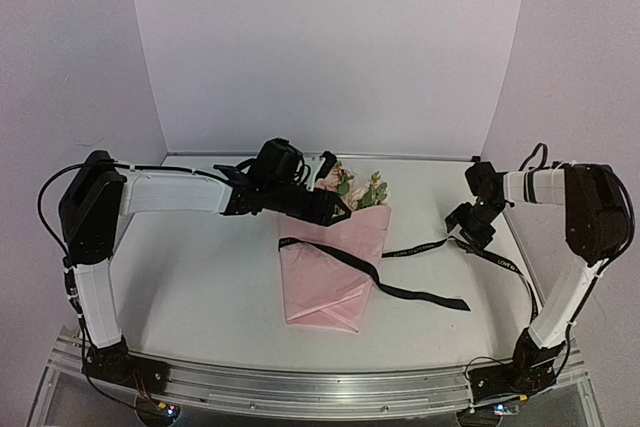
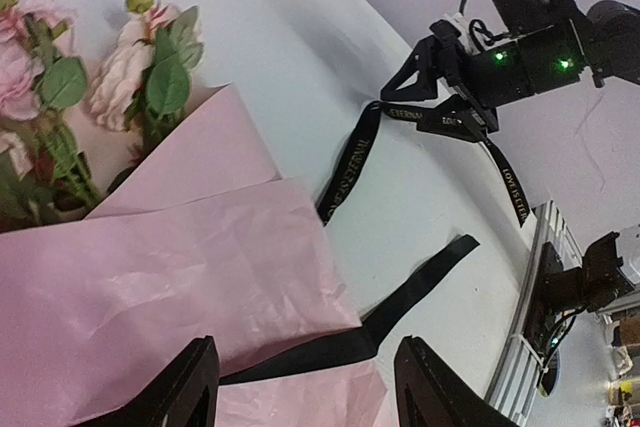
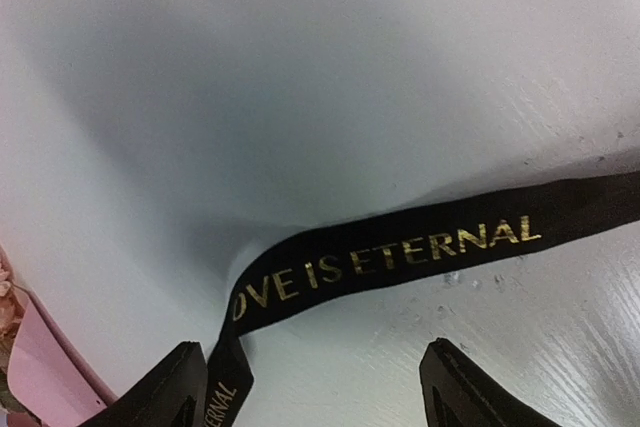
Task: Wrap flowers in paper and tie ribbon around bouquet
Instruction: Cross the ribbon over the folded bouquet.
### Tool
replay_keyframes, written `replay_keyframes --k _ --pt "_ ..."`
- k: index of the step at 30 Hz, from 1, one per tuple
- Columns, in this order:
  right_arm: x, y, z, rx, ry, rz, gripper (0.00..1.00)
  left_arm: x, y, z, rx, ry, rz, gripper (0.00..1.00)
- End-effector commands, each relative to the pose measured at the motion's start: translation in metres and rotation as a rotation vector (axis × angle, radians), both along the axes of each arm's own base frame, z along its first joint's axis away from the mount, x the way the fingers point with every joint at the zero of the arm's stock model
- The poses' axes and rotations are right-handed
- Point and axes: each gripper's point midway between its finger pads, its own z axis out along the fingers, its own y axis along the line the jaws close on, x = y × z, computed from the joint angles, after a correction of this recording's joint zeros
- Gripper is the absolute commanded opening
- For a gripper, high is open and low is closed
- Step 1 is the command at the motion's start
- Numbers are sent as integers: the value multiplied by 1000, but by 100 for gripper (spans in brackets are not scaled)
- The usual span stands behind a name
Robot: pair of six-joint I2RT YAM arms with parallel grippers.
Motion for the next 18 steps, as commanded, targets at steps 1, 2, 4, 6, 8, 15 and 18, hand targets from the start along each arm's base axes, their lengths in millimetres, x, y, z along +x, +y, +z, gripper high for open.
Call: replay_keyframes --k 1,2,4,6,8,15,18 --pt "8 -2 -6 -2 7 -58 74 7 25 29 -51 -11 67 62" --pt "9 -2 -9 -8 14 -62 72 7 30 29 -50 -5 76 62" --pt "10 -2 -13 -5 24 -67 64 7 38 28 -45 1 91 61" --pt "12 -2 -15 -6 26 -73 49 8 46 28 -38 1 108 61" --pt "15 -3 -12 -14 17 -68 34 9 54 28 -29 4 126 61" --pt "33 39 49 -157 -113 148 0 10 67 35 -36 8 150 61" --pt "23 97 60 -210 -135 325 3 11 69 37 -40 10 156 61"
